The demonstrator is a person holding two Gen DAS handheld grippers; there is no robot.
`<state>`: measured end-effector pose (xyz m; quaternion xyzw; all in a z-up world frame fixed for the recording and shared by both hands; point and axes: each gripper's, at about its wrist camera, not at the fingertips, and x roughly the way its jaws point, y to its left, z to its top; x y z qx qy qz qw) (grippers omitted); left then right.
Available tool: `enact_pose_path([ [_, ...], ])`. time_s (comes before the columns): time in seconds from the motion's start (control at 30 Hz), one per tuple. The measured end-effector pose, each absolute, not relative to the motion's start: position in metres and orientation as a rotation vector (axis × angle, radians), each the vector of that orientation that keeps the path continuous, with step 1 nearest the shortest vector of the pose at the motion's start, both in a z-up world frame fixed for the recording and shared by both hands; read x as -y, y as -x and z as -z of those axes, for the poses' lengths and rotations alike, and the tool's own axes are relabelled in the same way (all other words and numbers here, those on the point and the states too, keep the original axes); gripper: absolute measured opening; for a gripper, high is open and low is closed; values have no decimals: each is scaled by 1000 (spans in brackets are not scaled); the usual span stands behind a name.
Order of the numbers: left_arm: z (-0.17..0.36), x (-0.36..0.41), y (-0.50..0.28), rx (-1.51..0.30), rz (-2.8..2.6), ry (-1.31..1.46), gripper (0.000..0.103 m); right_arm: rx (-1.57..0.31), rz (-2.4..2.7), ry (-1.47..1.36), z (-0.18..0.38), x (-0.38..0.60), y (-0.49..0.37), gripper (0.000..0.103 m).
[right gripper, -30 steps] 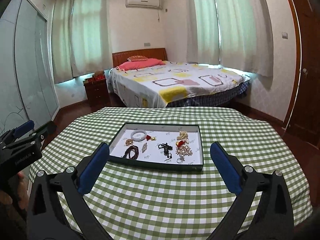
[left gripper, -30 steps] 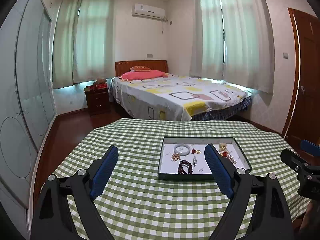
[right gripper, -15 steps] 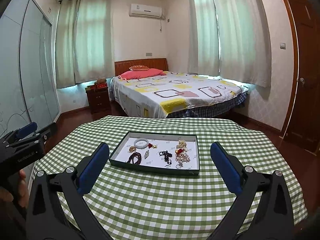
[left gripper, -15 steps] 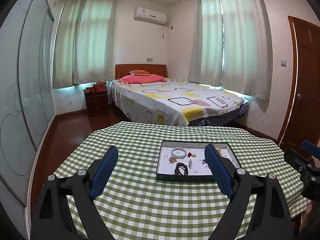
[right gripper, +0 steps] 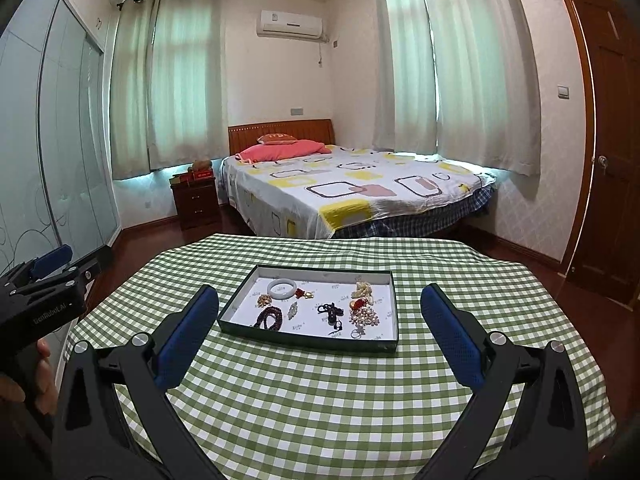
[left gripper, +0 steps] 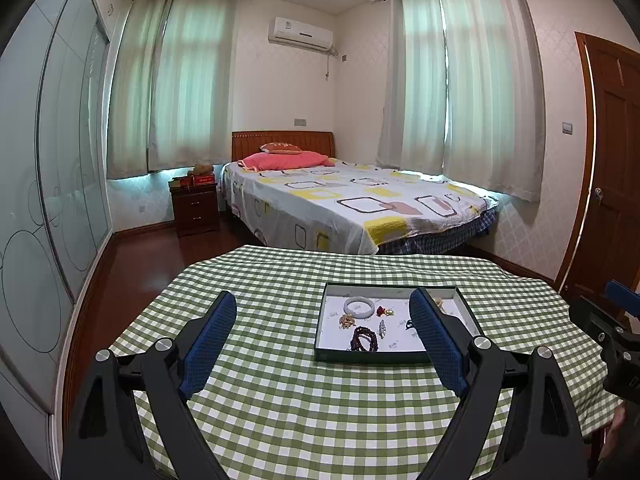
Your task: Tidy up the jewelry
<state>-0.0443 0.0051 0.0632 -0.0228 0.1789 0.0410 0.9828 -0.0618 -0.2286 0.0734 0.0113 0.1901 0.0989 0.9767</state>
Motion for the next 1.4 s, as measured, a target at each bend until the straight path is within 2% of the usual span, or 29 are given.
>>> enact_pose_path([
  [1.4, -58, -10, 44, -359, -84, 62, 85, -393, -204, -21, -71, 221, 59, 98],
])
